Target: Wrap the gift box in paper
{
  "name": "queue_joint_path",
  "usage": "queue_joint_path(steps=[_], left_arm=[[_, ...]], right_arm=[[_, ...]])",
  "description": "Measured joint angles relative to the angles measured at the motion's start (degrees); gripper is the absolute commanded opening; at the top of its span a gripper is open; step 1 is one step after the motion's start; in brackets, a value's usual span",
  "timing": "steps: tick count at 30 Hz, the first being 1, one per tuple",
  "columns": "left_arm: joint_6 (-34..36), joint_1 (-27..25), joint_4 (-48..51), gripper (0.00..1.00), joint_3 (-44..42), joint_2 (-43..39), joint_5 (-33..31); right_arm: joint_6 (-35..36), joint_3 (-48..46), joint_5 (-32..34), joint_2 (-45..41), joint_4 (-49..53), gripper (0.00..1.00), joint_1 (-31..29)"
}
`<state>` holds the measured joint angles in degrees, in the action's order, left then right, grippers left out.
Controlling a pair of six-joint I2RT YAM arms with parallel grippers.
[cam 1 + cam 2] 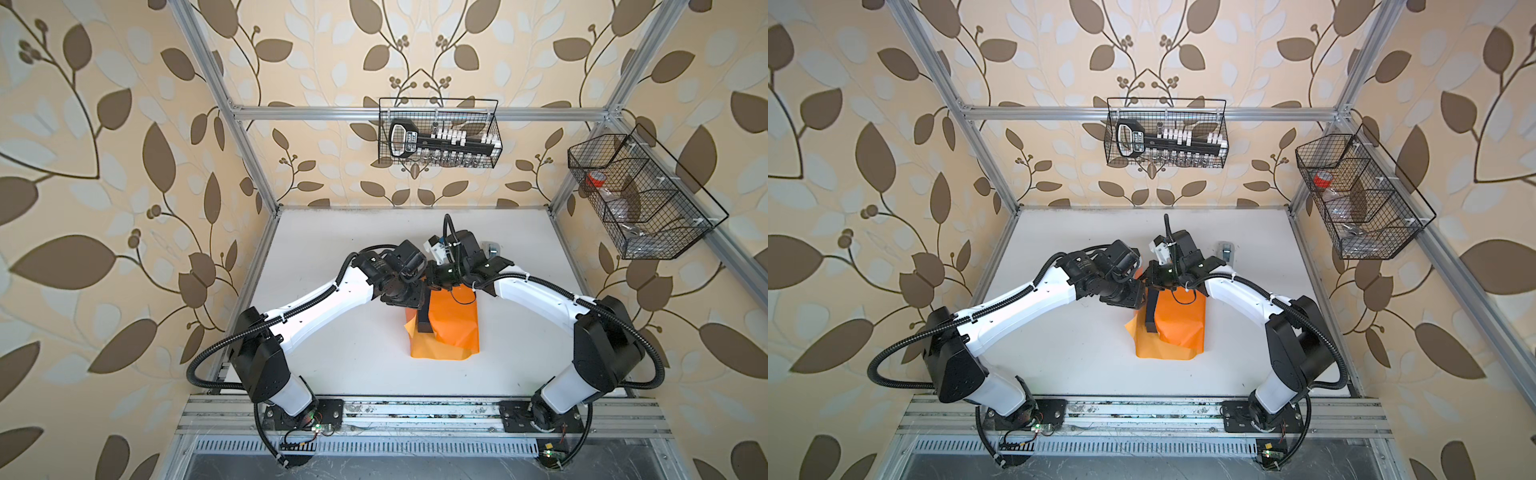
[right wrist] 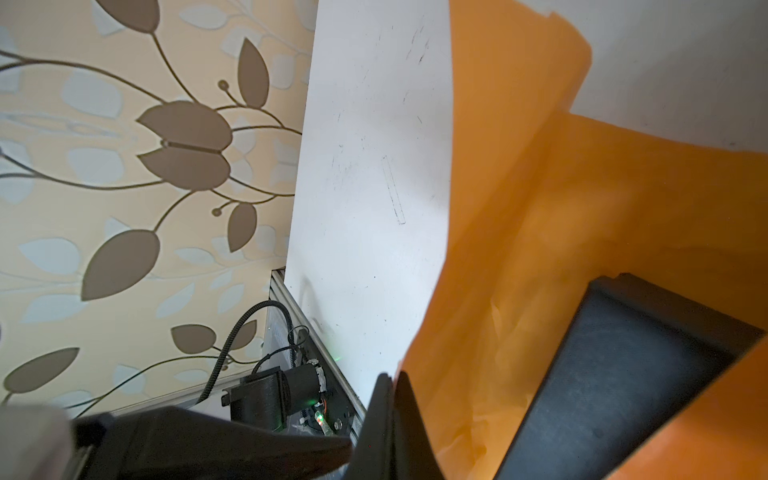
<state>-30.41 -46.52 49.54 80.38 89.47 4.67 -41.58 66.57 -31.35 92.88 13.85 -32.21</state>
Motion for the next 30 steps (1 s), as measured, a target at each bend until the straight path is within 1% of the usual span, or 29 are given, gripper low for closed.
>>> queue_joint_path(steps=[2, 4, 7, 9, 11, 12, 13, 14, 17, 20, 21, 23, 25, 28, 30], left_arm=[[-0.2, -0.4, 0.4, 0.36, 0.0, 0.3, -0.9], [-0.2, -0.8, 0.8, 0.34, 0.0, 0.3, -1.7], [-0.2, -0.8, 1.3, 0.26, 0.0, 0.3, -2.3], [-0.4, -0.8, 1.5, 0.16, 0.0, 0.3, -2.5], [-0.4, -0.8, 1.5, 0.0, 0.0, 0.3, -2.8], [-0.3, -0.8, 1.4, 0.0, -0.1, 0.3, -3.0], [-0.6, -0.8, 1.4, 0.0, -0.2, 0.3, -3.2], [-0.7, -0.8, 1.2, 0.0, -0.5, 0.3, -3.2], [-0.7, -0.8, -0.1, 0.0, -2.0, -0.1, -3.2], [-1.1, -0.8, -0.9, 0.0, -4.0, -0.8, -3.2], [-1.2, -0.8, -1.3, 0.0, -4.7, -1.1, -3.2], [-1.5, -0.8, -1.9, 0.0, -6.3, -2.0, -3.2], [-1.7, -0.8, -2.5, 0.0, -7.5, -2.9, -3.2], [-2.1, -0.8, -3.3, 0.0, -8.7, -4.1, -3.2], [-2.7, -0.8, -4.0, 0.0, -9.6, -5.2, -3.4]], right_arm=[[-0.3, 0.0, 0.1, 0.0, 0.0, 0.0, 0.0], [-0.5, 0.0, 0.1, 0.0, 0.0, 0.0, 0.0], [-0.7, 0.0, 0.1, 0.0, -0.1, 0.0, -0.2], [-0.8, 0.0, 0.2, 0.0, -0.2, 0.0, -0.3], [-0.9, 0.0, 0.3, 0.0, -0.2, 0.0, -0.5], [-0.9, 0.0, 0.3, 0.0, -0.3, 0.0, -0.6], [-0.9, 0.0, 0.4, 0.0, -0.3, 0.03, -0.6], [-0.8, 0.0, 0.5, 0.0, -0.3, 0.07, -0.7], [-0.8, 0.0, 1.2, -0.3, 0.2, 0.28, -0.6], [-0.4, -0.2, 2.2, -1.8, 1.0, 0.4, 0.3], [-0.1, -0.3, 2.6, -2.7, 1.4, 0.42, 1.0], [0.4, -0.9, 3.6, -5.6, 2.6, 0.42, 3.3], [1.5, -0.9, 5.0, -7.8, 4.2, 0.4, 5.4], [4.6, 0.3, 8.7, -9.1, 9.0, 0.28, 7.0], [7.3, 1.9, 11.6, -8.2, 13.0, 0.27, 6.6]])
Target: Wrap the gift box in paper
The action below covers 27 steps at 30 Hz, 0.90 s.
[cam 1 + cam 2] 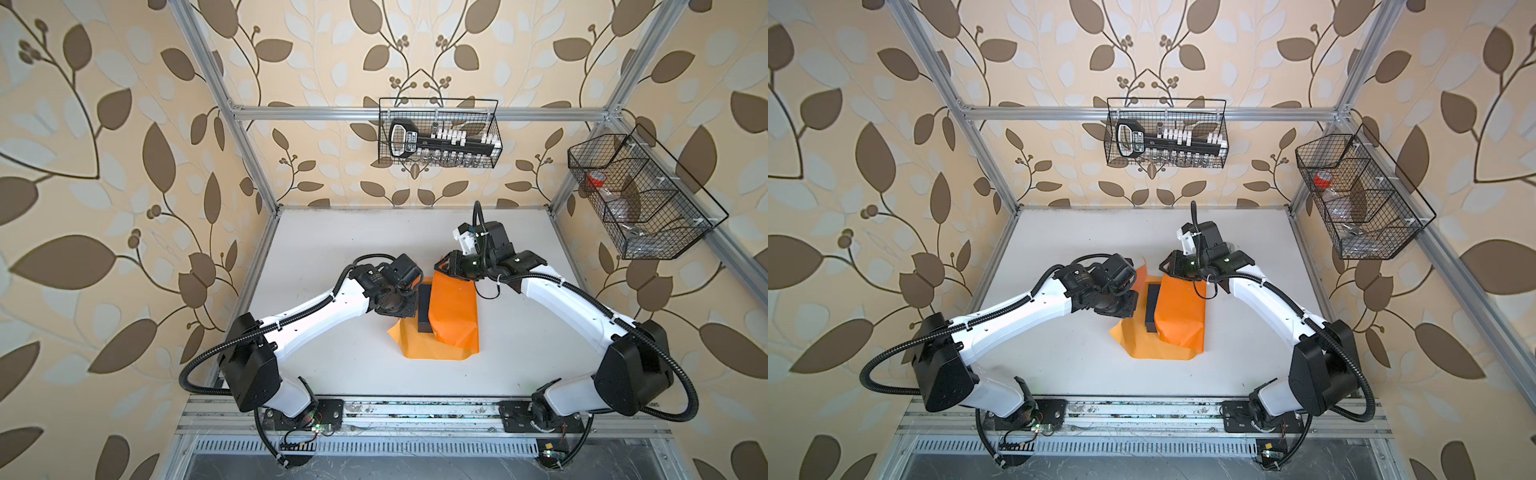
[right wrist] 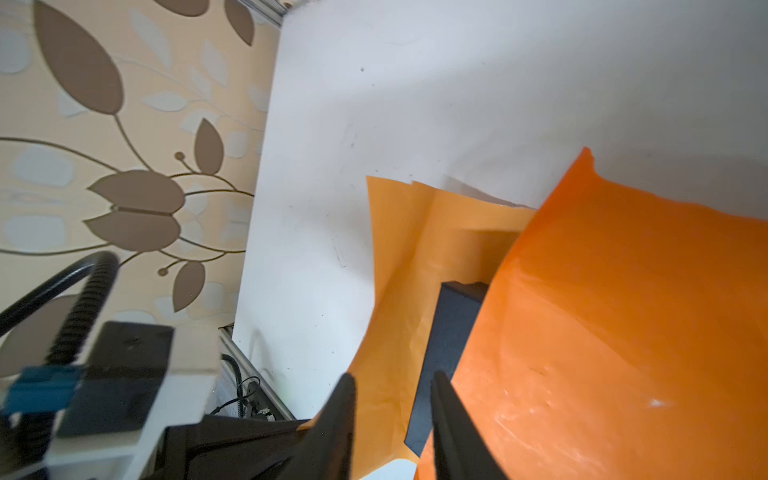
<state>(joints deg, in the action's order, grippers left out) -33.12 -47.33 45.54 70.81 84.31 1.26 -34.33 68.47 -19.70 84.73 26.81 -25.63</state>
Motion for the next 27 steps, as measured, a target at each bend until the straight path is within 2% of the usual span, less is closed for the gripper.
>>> queue_joint_path(steps=[5, 15, 22, 27], left_arm=[[-1.4, 0.0, -0.8, 0.0, -2.0, -2.9, -0.7], [-1.9, 0.0, -3.8, 0.0, -6.7, -3.3, -1.6], [-2.1, 0.5, -6.4, 0.0, -9.3, -5.1, -1.4], [-2.5, 1.3, -7.8, 0.0, -11.3, -7.2, -0.9]], right_arm=[[4.1, 2.6, 8.9, 3.3, 8.0, 0.37, -4.0], [6.3, 12.0, 22.9, 11.6, 16.8, 0.42, -11.8], [6.3, 14.0, 29.1, 16.8, 19.9, 0.47, -14.8], [6.3, 14.4, 30.9, 17.7, 20.7, 0.46, -15.1]])
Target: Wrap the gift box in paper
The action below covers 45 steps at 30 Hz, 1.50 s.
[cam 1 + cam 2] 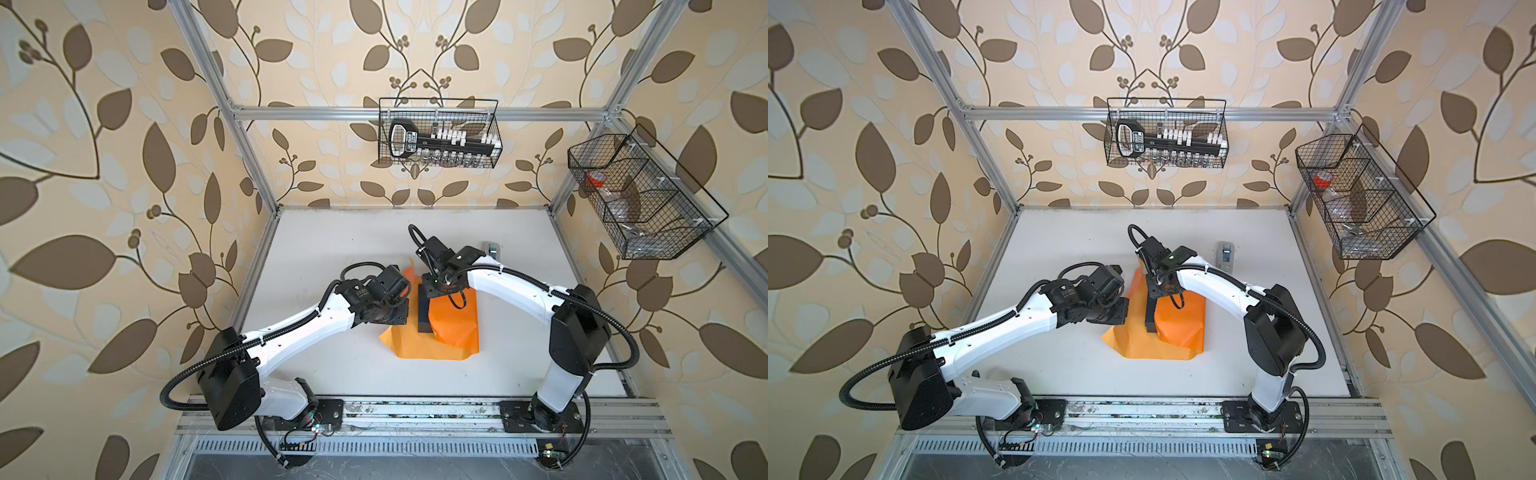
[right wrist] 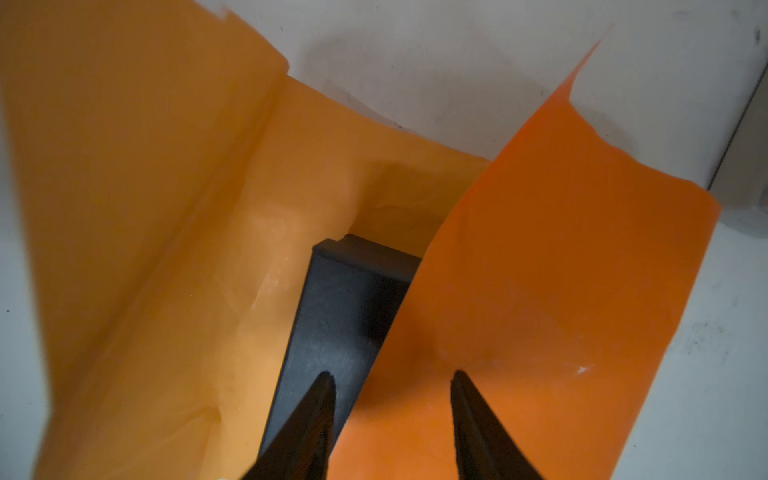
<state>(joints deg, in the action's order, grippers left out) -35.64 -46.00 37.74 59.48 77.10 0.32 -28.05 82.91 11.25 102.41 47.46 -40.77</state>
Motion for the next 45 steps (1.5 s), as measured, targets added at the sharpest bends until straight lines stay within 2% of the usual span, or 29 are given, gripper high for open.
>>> queue_joint_path(steps=[2, 12, 27, 37, 45], left_arm=[[-0.3, 0.5, -0.6, 0.0, -0.9, -0.5, 0.4], [-0.5, 1.1, -1.7, 0.0, -2.5, -0.8, 1.2], [-0.5, 1.5, -2.1, 0.0, -2.6, -1.2, 1.8], [-0.5, 1.5, -2.1, 0.0, -2.7, -1.3, 2.3], [-0.5, 1.9, -2.1, 0.0, -2.7, -1.8, 2.3]], right_arm=[[0.0, 0.4, 0.4, 0.3, 0.1, 0.42, 0.0], [-0.2, 3.3, 1.6, 3.8, 0.8, 0.41, -0.7], [0.0, 3.7, 3.2, 5.2, 2.3, 0.28, -1.5], [-0.2, 3.7, 3.3, 5.5, 1.8, 0.01, -1.6], [-0.9, 0.5, 1.2, 2.8, -1.7, 0.0, -1.5]])
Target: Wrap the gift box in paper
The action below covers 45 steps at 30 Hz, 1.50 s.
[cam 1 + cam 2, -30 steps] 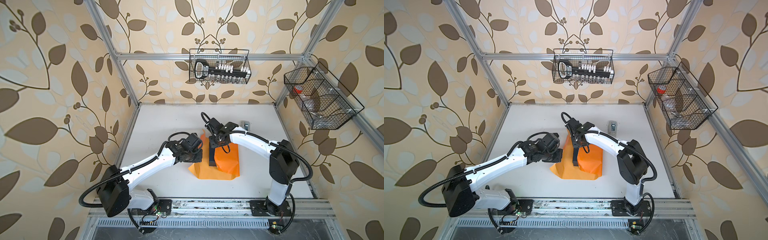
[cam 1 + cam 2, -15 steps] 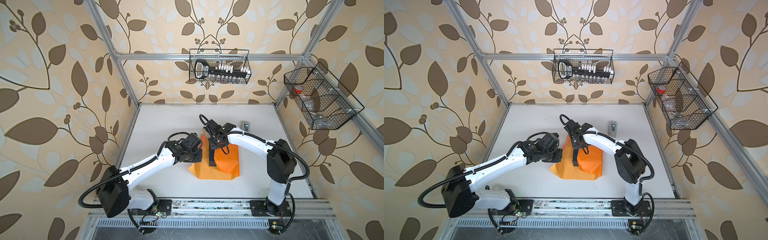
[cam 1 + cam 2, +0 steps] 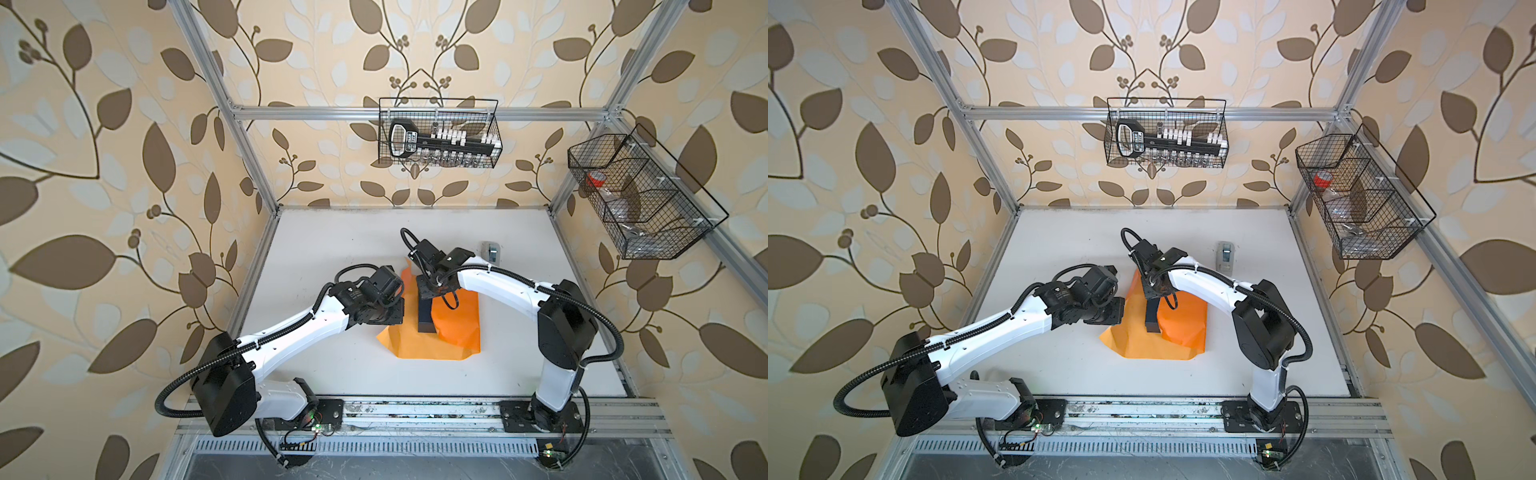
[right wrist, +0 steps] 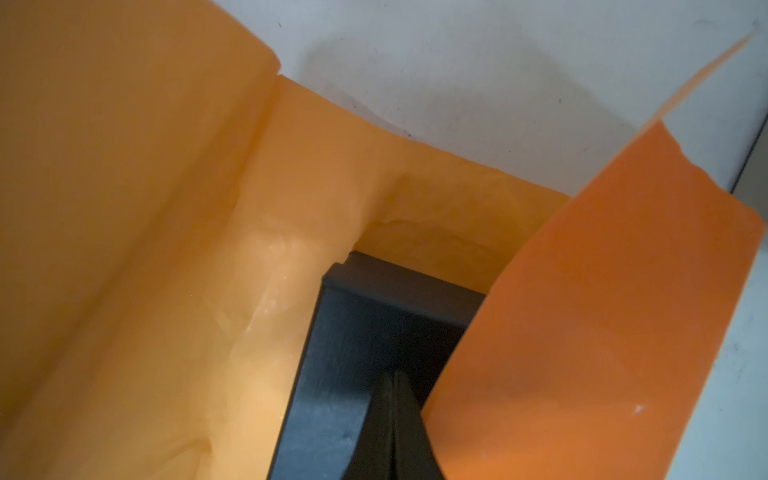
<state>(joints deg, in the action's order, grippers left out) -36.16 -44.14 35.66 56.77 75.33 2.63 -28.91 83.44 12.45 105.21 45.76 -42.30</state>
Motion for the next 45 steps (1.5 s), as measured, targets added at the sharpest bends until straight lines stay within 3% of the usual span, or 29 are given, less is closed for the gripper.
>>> queue_joint_path(steps=[8, 15, 24, 35, 40, 45], left_arm=[[0.0, 0.2, 0.0, 0.0, 0.0, 0.0, 0.1], [0.0, 1.9, 0.0, 0.0, 0.0, -0.1, 0.6], [-0.1, 3.7, -0.5, 0.0, -1.3, -1.5, 1.9], [-0.2, 3.7, -0.9, 0.0, -1.4, -1.8, 3.0], [-0.2, 3.7, -0.8, 0.0, -1.4, -1.8, 3.0], [-0.3, 3.7, -0.8, 0.0, -1.8, -2.2, 3.0]], right_arm=[[-1.0, -2.6, -2.1, -8.4, -2.0, 0.4, -0.2], [-2.1, -6.2, -2.6, -15.7, -1.7, 0.54, -2.9], [-3.3, -11.8, -1.1, -16.4, 2.5, 0.48, -11.1], [-3.5, -13.1, 0.9, -13.6, 3.3, 0.41, -12.7], [-3.6, -14.4, 0.9, -13.2, 3.2, 0.29, -13.1], [-3.6, -15.0, 1.2, -13.2, 2.9, 0.03, -13.1]])
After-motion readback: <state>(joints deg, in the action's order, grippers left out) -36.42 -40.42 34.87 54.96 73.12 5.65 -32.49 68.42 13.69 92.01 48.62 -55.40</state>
